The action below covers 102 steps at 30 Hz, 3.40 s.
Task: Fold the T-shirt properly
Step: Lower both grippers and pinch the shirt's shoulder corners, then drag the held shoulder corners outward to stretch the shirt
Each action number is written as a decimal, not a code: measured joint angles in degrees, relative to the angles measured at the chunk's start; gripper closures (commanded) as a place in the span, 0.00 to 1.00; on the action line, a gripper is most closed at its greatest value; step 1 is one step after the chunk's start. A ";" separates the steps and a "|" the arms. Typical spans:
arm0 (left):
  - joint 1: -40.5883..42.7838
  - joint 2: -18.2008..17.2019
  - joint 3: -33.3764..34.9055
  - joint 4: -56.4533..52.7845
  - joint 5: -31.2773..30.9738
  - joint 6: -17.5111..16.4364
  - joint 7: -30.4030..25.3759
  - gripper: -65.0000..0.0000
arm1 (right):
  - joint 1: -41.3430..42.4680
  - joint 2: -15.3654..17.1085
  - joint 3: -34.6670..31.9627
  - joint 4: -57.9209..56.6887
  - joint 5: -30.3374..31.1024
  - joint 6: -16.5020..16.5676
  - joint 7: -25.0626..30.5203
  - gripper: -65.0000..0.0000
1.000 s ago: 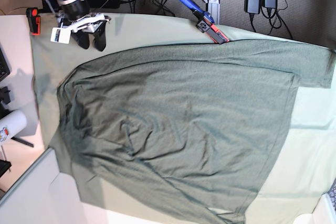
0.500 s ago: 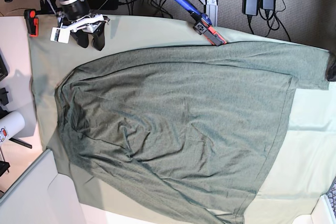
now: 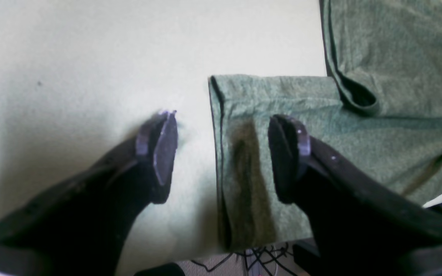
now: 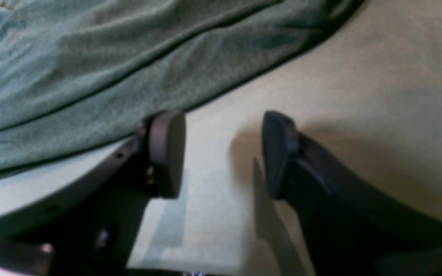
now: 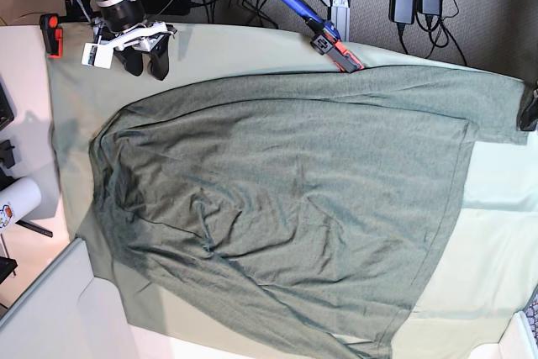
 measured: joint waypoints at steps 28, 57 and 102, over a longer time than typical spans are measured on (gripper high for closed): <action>5.44 0.37 0.70 7.91 -0.79 0.20 2.58 0.77 | 5.31 -0.02 0.00 -0.13 -0.02 -0.04 -0.04 0.51; 5.90 -0.81 0.81 11.63 -0.48 0.22 4.46 1.00 | 13.64 -5.09 0.15 -11.26 -1.22 -4.98 -0.48 0.89; 18.40 -9.42 -15.17 42.69 -20.04 0.09 13.33 1.00 | 9.05 2.89 7.87 0.02 3.45 -4.70 -7.28 1.00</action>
